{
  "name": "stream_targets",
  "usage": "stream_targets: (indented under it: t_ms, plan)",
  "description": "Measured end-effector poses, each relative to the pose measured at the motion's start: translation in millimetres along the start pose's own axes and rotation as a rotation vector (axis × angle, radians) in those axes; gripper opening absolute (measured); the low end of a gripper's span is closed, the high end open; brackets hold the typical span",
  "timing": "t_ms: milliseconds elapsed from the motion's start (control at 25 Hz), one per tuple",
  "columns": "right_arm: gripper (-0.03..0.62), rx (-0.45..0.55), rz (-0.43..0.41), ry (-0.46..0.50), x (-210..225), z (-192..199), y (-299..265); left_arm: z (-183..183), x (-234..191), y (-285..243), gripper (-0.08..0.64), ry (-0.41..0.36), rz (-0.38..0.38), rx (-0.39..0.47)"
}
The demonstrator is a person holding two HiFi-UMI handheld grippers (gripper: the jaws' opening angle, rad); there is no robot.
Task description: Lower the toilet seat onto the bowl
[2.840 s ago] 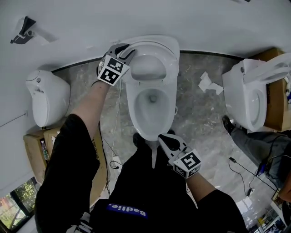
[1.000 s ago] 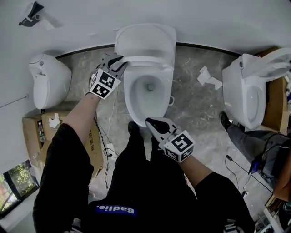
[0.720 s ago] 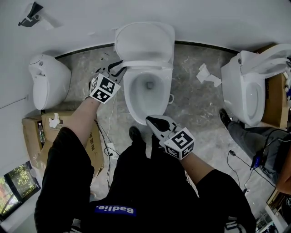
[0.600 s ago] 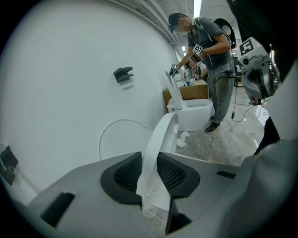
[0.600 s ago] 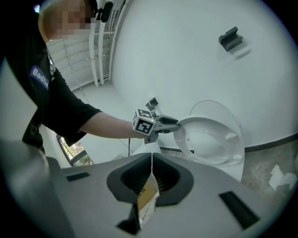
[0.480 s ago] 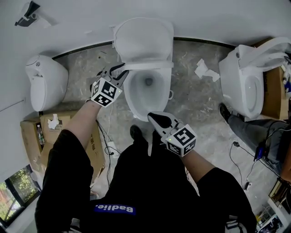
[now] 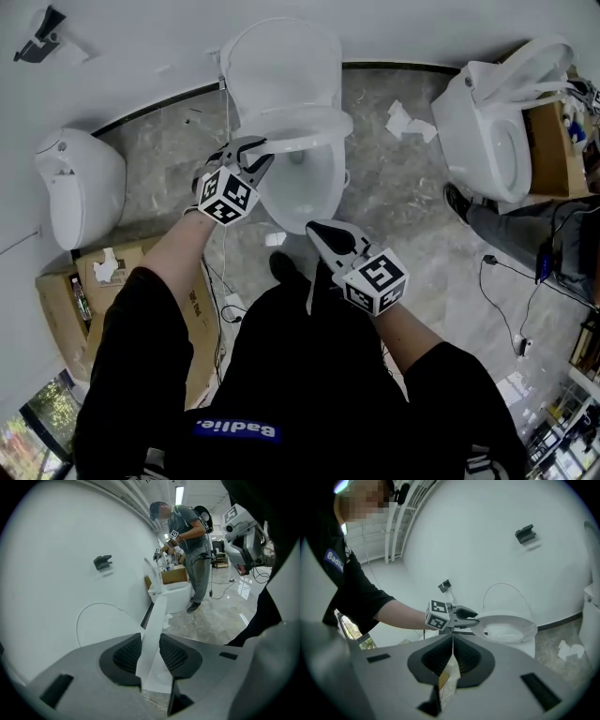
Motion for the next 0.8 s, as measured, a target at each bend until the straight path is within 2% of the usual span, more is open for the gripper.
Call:
stream_targets:
  t_ms: [160,320,600,800]
  plan:
    - [0.029,0.025,0.08,0.013,-7,4,14,9,30,3,0.124,-0.044,0.067,-0.016]
    - [0.029,0.033,0.115,0.022,-16,8,29,19,55,2,0.129,-0.066,0.109,-0.046]
    - [0.029,0.023,0.108,0.007,-23,16,53,32,90,0,0.137,-0.075,0.145,-0.105]
    - [0.029,0.018,0.057,-0.002,-17,24,67,44,110,1,0.141,-0.078,0.142,-0.177]
Point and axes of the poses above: the fingertips, and each gripper's own axes: y backward along the fingers, x to its right, z out of its underside, the point moved 1 cm from there along y, backward along the fingers, and after that the axes turned 15 degrees about x, right-handed, at the moved point
